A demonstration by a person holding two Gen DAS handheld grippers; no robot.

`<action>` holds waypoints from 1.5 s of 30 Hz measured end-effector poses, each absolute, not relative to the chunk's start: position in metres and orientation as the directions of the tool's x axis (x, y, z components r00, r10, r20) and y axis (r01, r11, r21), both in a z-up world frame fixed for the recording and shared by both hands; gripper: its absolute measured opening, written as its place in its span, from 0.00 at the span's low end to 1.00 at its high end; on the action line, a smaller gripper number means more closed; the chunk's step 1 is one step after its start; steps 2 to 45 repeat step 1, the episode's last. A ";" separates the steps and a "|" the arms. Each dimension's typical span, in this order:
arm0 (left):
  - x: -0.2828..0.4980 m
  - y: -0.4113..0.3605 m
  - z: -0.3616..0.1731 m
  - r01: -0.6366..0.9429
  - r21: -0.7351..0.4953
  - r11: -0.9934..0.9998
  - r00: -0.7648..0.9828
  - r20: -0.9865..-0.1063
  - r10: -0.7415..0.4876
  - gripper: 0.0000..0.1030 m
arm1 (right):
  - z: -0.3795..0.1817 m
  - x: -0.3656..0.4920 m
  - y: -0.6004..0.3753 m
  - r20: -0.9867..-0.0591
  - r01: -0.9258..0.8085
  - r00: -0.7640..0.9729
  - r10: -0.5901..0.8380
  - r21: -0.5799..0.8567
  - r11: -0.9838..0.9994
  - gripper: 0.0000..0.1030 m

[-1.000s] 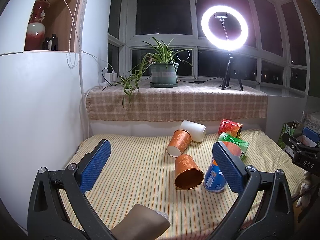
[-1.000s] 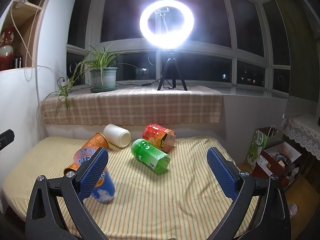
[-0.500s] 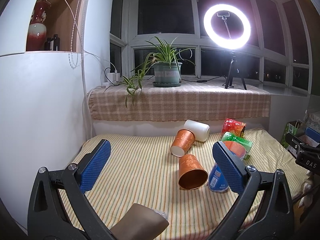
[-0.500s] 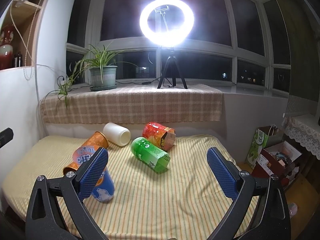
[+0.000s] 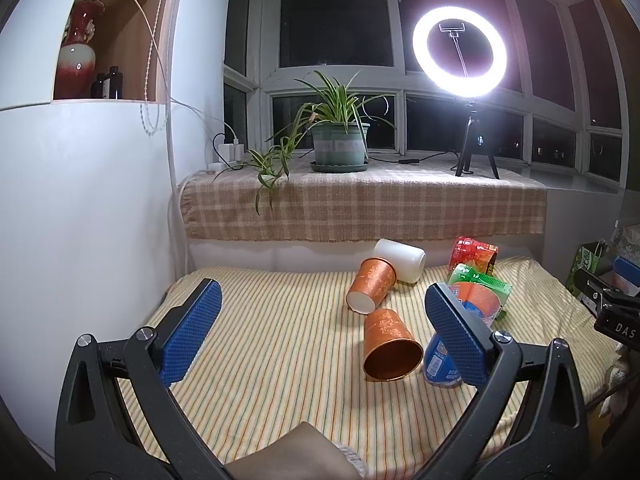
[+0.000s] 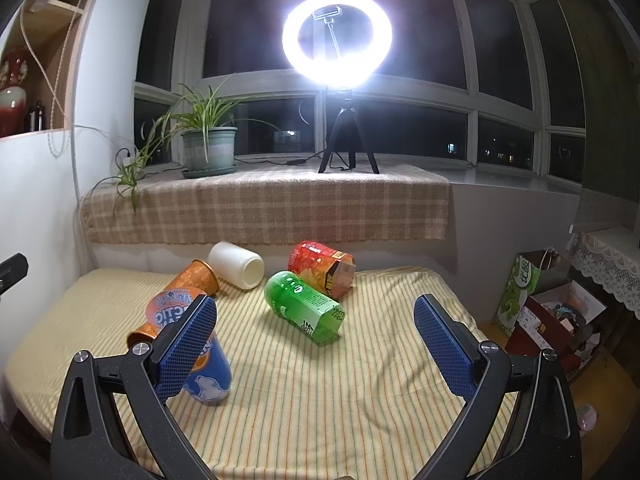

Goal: Flip cup upright

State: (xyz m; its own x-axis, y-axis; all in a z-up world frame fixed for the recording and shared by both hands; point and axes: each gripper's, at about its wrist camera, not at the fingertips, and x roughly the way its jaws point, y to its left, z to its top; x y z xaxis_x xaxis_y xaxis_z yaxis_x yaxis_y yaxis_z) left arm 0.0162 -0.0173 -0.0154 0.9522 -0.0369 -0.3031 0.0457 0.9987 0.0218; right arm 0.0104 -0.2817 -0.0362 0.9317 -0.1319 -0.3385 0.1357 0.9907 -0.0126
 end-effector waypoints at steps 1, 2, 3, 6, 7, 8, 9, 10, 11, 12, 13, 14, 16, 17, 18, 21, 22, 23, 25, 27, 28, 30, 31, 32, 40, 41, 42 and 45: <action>0.017 -0.017 -0.015 0.040 0.023 0.999 0.954 -0.299 -0.031 1.00 | -0.036 0.011 -0.281 -0.339 0.135 0.932 -0.131 -0.011 0.991 0.96; 0.017 -0.017 -0.015 0.040 0.023 0.999 0.954 -0.299 -0.031 1.00 | -0.036 0.011 -0.281 -0.339 0.135 0.932 -0.131 -0.011 0.991 0.96; 0.017 -0.017 -0.015 0.040 0.023 0.999 0.954 -0.299 -0.031 1.00 | -0.036 0.011 -0.281 -0.339 0.135 0.932 -0.131 -0.011 0.991 0.96; 0.017 -0.017 -0.015 0.040 0.023 0.999 0.954 -0.299 -0.031 1.00 | -0.036 0.011 -0.281 -0.339 0.135 0.932 -0.131 -0.011 0.991 0.96; 0.017 -0.017 -0.015 0.040 0.023 0.999 0.954 -0.299 -0.031 1.00 | -0.036 0.011 -0.281 -0.339 0.135 0.932 -0.131 -0.011 0.991 0.96; 0.017 -0.017 -0.015 0.040 0.023 0.999 0.954 -0.299 -0.031 1.00 | -0.036 0.011 -0.281 -0.339 0.135 0.932 -0.131 -0.011 0.991 0.96; 0.017 -0.017 -0.015 0.040 0.023 0.999 0.954 -0.299 -0.031 1.00 | -0.036 0.011 -0.281 -0.339 0.135 0.932 -0.131 -0.011 0.991 0.96; 0.017 -0.017 -0.015 0.040 0.023 0.999 0.954 -0.299 -0.031 1.00 | -0.036 0.011 -0.281 -0.339 0.135 0.932 -0.131 -0.011 0.991 0.96; 0.017 -0.017 -0.015 0.040 0.023 0.999 0.954 -0.299 -0.031 1.00 | -0.036 0.011 -0.281 -0.339 0.135 0.932 -0.131 -0.011 0.991 0.96; 0.017 -0.017 -0.015 0.040 0.023 0.999 0.954 -0.299 -0.031 1.00 | -0.036 0.011 -0.281 -0.339 0.135 0.932 -0.131 -0.011 0.991 0.96; 0.017 -0.017 -0.015 0.040 0.023 0.999 0.954 -0.299 -0.031 1.00 | -0.036 0.011 -0.281 -0.339 0.135 0.932 -0.131 -0.011 0.991 0.96; 0.017 -0.017 -0.015 0.040 0.023 0.999 0.954 -0.299 -0.031 1.00 | -0.036 0.011 -0.281 -0.339 0.135 0.932 -0.131 -0.011 0.991 0.96; 0.017 -0.017 -0.015 0.040 0.023 0.999 0.954 -0.299 -0.031 1.00 | -0.036 0.011 -0.281 -0.339 0.135 0.932 -0.131 -0.011 0.991 0.96; 0.017 -0.017 -0.015 0.040 0.023 0.999 0.954 -0.299 -0.031 1.00 | -0.036 0.011 -0.281 -0.339 0.135 0.932 -0.131 -0.011 0.991 0.96; 0.017 -0.017 -0.015 0.040 0.023 0.999 0.954 -0.299 -0.031 1.00 | -0.036 0.011 -0.281 -0.339 0.135 0.932 -0.131 -0.011 0.991 0.96; 0.017 -0.017 -0.015 0.040 0.023 0.999 0.954 -0.299 -0.031 1.00 | -0.036 0.011 -0.281 -0.339 0.135 0.932 -0.131 -0.011 0.991 0.96; 0.017 -0.017 -0.015 0.040 0.023 0.999 0.954 -0.299 -0.031 1.00 | -0.036 0.011 -0.281 -0.339 0.135 0.932 -0.131 -0.011 0.991 0.96; 0.017 -0.017 -0.015 0.040 0.023 0.999 0.954 -0.299 -0.031 1.00 | -0.036 0.011 -0.281 -0.339 0.135 0.932 -0.131 -0.011 0.991 0.96; 0.017 -0.017 -0.015 0.040 0.023 0.999 0.954 -0.299 -0.031 1.00 | -0.036 0.011 -0.281 -0.339 0.135 0.932 -0.131 -0.011 0.991 0.96; 0.017 -0.017 -0.015 0.040 0.023 0.999 0.954 -0.299 -0.031 1.00 | -0.036 0.011 -0.281 -0.339 0.135 0.932 -0.131 -0.011 0.991 0.96; 0.017 -0.017 -0.015 0.040 0.023 0.999 0.954 -0.299 -0.031 1.00 | -0.036 0.011 -0.281 -0.339 0.135 0.932 -0.131 -0.011 0.991 0.96; 0.017 -0.017 -0.015 0.040 0.023 0.999 0.954 -0.299 -0.031 1.00 | -0.036 0.011 -0.281 -0.339 0.135 0.932 -0.131 -0.011 0.991 0.96; 0.017 -0.017 -0.015 0.040 0.023 0.999 0.954 -0.299 -0.031 1.00 | -0.036 0.011 -0.281 -0.339 0.135 0.932 -0.131 -0.011 0.991 0.96; 0.017 -0.017 -0.015 0.040 0.023 0.999 0.954 -0.299 -0.031 1.00 | -0.036 0.011 -0.281 -0.339 0.135 0.932 -0.131 -0.011 0.991 0.96; 0.017 -0.017 -0.015 0.040 0.023 0.999 0.954 -0.299 -0.031 1.00 | -0.036 0.011 -0.281 -0.339 0.135 0.932 -0.131 -0.011 0.991 0.96; 0.017 -0.017 -0.015 0.040 0.023 0.999 0.954 -0.299 -0.031 1.00 | -0.036 0.011 -0.281 -0.339 0.135 0.932 -0.131 -0.011 0.991 0.96; 0.017 -0.017 -0.015 0.040 0.023 0.999 0.954 -0.299 -0.031 1.00 | -0.036 0.011 -0.281 -0.339 0.135 0.932 -0.131 -0.011 0.991 0.96; 0.017 -0.017 -0.015 0.040 0.023 0.999 0.954 -0.299 -0.031 1.00 | -0.036 0.011 -0.281 -0.339 0.135 0.932 -0.131 -0.011 0.991 0.96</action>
